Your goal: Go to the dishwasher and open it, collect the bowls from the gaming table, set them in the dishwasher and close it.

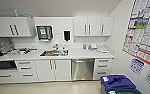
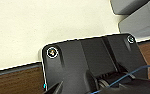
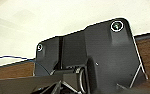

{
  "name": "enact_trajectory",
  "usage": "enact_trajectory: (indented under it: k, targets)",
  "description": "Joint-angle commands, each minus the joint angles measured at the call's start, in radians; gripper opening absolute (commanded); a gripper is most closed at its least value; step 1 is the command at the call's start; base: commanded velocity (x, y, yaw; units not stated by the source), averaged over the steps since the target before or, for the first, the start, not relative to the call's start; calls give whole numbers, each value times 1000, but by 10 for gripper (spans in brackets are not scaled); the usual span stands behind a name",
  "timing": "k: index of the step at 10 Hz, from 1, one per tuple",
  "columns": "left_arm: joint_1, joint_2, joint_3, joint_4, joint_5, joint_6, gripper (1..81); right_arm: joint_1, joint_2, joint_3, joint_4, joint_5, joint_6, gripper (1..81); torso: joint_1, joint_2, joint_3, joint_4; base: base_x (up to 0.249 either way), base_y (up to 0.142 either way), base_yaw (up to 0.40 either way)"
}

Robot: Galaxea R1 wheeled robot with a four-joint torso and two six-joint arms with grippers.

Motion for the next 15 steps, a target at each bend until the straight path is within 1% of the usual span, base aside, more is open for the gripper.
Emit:
enact_trajectory:
  k: [1,7,15]
  targets:
    - [-56,-17,6,-5,45,0,811,45,-27,8,4,-42,0,811,0,0,0,0,89,0,0]
    - [-55,-14,6,-4,45,0,811,47,-26,8,3,-42,0,811,-1,-1,0,0,92,0,0]
    - [-55,-16,5,-4,45,0,811,47,-10,-5,3,-42,-2,811,-1,-1,0,0,114,0,0]
